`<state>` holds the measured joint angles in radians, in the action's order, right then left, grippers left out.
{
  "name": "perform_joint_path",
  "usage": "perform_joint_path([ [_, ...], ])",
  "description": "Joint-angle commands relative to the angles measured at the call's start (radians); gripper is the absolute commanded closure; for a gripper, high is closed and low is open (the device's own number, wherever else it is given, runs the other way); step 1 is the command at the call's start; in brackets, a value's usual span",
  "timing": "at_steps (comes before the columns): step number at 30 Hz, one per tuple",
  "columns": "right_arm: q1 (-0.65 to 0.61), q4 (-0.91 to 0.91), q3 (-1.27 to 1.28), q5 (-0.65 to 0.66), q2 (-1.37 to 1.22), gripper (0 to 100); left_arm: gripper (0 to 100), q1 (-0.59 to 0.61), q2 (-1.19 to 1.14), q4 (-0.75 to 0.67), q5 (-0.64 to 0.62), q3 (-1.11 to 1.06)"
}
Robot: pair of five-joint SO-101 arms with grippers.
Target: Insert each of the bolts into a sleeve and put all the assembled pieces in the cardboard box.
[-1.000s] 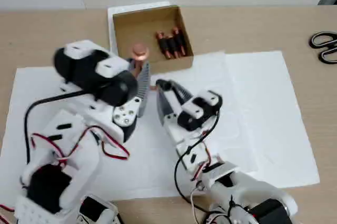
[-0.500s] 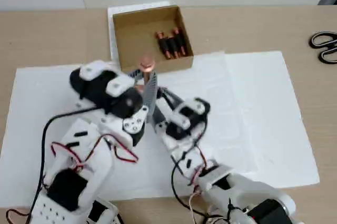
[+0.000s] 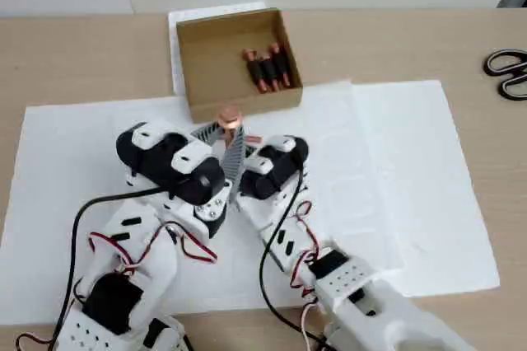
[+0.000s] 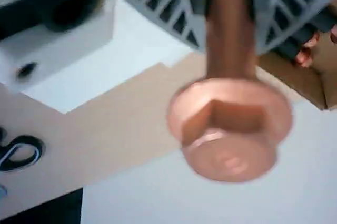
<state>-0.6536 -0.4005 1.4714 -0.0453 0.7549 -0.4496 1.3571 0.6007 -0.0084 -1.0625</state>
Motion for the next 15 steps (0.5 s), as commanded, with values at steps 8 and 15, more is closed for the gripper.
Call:
perform_joint_path([
  [8,0.001,0.487,0.129,0.005,0.734,99.5,99,0.015,0.063,-0.038,0.026,-0.018],
  [15,0.002,0.811,0.146,0.006,1.063,99.5,99,-0.038,0.115,-0.048,0.003,-0.064],
])
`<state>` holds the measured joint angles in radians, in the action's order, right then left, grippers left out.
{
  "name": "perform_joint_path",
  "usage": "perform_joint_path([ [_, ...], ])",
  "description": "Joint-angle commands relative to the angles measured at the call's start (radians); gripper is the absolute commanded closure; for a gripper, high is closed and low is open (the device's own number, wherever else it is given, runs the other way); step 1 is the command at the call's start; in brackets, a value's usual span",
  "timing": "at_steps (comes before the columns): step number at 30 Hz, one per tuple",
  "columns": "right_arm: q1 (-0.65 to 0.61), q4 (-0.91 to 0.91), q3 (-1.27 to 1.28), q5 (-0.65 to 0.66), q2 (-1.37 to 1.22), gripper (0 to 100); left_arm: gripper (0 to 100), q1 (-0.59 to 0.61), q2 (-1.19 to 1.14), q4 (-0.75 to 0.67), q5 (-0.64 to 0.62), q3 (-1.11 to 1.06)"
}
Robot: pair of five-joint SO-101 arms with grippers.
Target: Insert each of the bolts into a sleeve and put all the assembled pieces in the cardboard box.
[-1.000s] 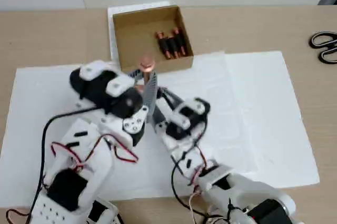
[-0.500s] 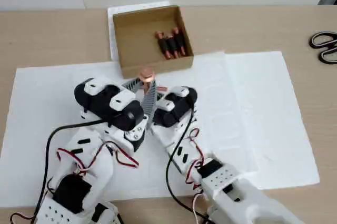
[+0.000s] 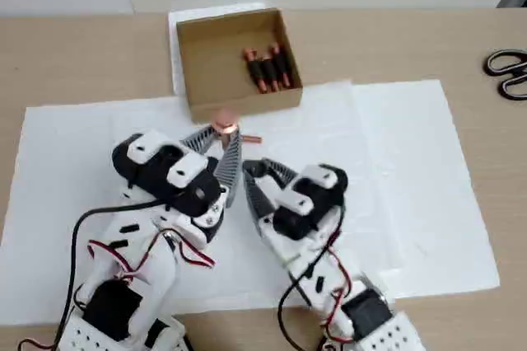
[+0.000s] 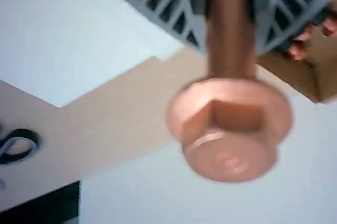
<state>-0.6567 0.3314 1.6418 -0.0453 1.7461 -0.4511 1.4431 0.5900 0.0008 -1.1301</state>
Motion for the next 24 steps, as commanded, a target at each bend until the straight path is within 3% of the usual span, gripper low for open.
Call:
perform_joint_path([
  [1,0.005,0.082,-0.032,0.008,0.053,99.5,99,-0.064,0.038,-0.046,-0.008,0.001],
  [5,-0.018,0.065,-0.041,0.012,0.044,99.5,99,-0.13,0.049,-0.058,-0.008,-0.007],
  [9,-0.067,0.067,-0.026,0.106,0.067,99.5,99,-0.152,0.051,-0.058,-0.008,-0.001],
  [16,-0.062,0.065,-0.032,0.215,0.068,99.5,99,-0.141,0.051,-0.051,-0.006,-0.03],
  [24,0.068,0.067,-0.092,0.252,0.068,99.5,99,-0.143,0.051,0.011,0.0,-0.033],
])
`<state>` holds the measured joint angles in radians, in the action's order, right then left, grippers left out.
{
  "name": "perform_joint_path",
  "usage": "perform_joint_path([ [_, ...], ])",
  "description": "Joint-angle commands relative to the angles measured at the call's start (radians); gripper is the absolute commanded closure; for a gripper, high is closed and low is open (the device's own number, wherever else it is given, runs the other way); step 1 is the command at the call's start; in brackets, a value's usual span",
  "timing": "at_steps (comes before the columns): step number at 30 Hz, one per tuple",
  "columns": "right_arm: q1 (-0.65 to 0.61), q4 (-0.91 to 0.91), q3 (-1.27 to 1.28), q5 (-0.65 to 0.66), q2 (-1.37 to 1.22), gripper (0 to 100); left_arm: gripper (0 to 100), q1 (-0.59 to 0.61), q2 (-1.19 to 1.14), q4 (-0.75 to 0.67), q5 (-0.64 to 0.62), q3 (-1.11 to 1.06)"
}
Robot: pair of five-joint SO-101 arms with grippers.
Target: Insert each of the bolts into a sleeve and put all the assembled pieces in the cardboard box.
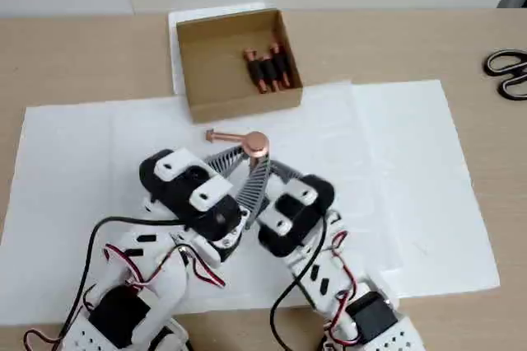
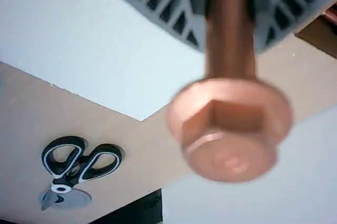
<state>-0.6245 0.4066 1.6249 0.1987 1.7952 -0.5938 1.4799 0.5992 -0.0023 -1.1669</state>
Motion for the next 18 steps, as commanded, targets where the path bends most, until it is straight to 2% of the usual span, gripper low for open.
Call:
perform_joint_path([
  [1,0.041,-0.01,-0.077,0.008,0.019,99.5,99,0.0,0.014,0.0,0.003,0.004],
  [6,0.045,-0.01,-0.12,0.0,0.019,99.5,99,-0.003,0.014,-0.006,0.003,0.007],
  [12,0.045,-0.035,-0.118,0.008,0.019,99.5,99,0.0,0.009,-0.115,0.002,0.008],
  [18,0.019,-0.054,-0.094,0.008,0.019,99.5,99,-0.005,0.008,-0.123,-0.003,0.004],
])
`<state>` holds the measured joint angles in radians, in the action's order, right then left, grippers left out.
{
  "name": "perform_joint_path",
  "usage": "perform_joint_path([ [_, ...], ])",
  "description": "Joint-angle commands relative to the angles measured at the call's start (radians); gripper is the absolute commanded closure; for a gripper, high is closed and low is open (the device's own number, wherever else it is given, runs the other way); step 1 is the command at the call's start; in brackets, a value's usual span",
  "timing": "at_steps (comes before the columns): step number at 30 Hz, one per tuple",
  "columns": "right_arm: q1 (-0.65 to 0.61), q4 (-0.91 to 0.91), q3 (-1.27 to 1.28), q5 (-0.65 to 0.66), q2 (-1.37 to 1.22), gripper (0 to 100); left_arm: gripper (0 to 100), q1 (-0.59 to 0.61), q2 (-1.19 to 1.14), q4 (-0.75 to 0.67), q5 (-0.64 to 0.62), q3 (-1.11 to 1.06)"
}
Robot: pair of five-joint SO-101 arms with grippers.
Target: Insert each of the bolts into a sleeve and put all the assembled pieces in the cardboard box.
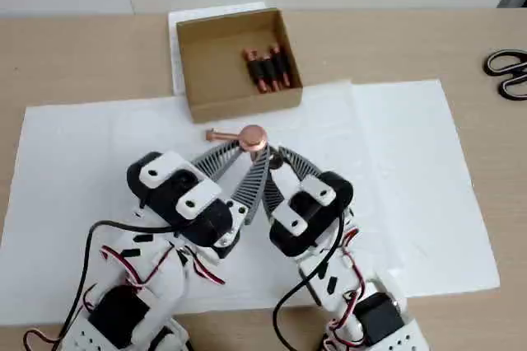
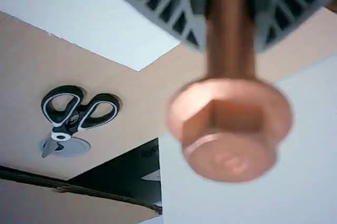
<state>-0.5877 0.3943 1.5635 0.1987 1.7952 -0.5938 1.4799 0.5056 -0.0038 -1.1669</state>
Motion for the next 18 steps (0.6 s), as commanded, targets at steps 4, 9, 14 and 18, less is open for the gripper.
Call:
perform_joint_path([
  [4,-0.064,-0.13,0.011,0.008,0.019,99.5,99,-0.005,0.008,-0.029,-0.002,0.004],
  [9,-0.076,-0.162,0.028,0.009,0.018,99.5,99,-0.005,0.012,-0.025,-0.002,-0.007],
  [14,-0.074,-0.148,0.038,0.009,0.018,99.5,99,-0.009,0.012,-0.029,-0.003,-0.022],
  [18,-0.076,-0.153,0.066,0.009,0.018,99.5,99,-0.057,0.012,-0.029,-0.009,-0.022],
])
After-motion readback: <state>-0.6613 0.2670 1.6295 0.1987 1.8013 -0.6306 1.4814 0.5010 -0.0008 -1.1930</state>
